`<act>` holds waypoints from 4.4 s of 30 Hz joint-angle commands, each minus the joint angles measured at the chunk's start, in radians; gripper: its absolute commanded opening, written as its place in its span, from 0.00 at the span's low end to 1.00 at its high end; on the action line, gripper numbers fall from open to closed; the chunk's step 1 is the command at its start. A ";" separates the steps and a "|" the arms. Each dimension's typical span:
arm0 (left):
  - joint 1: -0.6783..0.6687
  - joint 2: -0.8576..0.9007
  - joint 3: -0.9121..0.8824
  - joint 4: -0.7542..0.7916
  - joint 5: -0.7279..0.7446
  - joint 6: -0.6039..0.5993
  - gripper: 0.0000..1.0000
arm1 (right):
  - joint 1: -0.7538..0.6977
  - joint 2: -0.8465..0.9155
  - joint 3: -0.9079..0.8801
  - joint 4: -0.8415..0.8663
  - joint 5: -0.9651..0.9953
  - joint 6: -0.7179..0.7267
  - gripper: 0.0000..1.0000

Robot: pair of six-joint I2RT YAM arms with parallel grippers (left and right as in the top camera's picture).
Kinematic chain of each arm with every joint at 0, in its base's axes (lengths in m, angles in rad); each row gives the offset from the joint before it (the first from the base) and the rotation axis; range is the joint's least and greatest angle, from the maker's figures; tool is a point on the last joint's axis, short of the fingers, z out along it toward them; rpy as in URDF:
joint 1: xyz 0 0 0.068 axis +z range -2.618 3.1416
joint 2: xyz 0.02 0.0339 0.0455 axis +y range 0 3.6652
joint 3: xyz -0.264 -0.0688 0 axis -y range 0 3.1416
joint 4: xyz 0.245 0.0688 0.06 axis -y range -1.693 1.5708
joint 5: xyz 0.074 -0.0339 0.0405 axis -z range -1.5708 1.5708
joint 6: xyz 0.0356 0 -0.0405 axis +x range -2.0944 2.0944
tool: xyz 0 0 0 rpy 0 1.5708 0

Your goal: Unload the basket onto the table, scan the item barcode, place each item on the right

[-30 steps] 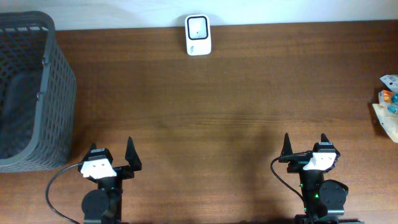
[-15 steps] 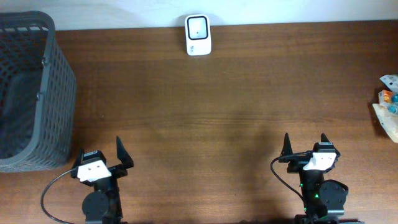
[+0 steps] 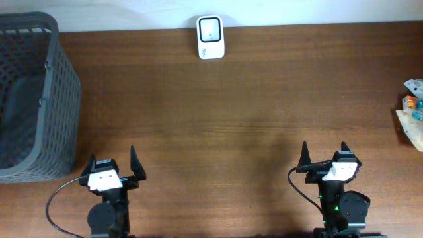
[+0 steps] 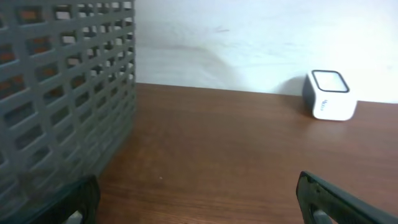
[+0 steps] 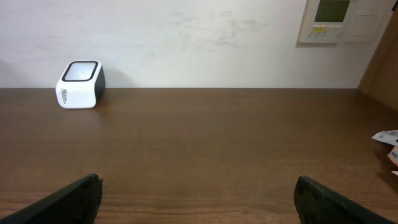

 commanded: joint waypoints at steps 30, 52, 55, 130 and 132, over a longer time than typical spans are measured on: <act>-0.019 -0.010 -0.008 -0.010 0.090 0.042 0.99 | 0.005 -0.007 -0.006 -0.006 0.009 0.003 0.98; 0.005 -0.010 -0.007 -0.014 0.143 0.029 0.99 | 0.005 -0.007 -0.006 -0.006 0.009 0.003 0.98; 0.005 -0.010 -0.007 -0.014 0.146 0.029 0.99 | 0.005 -0.007 -0.006 -0.006 0.009 0.003 0.98; 0.005 -0.010 -0.007 -0.011 0.146 0.015 0.99 | 0.005 -0.007 -0.006 -0.006 0.009 0.000 0.98; 0.005 -0.010 -0.007 -0.011 0.146 0.015 0.99 | 0.005 -0.007 -0.006 -0.006 0.008 0.000 0.98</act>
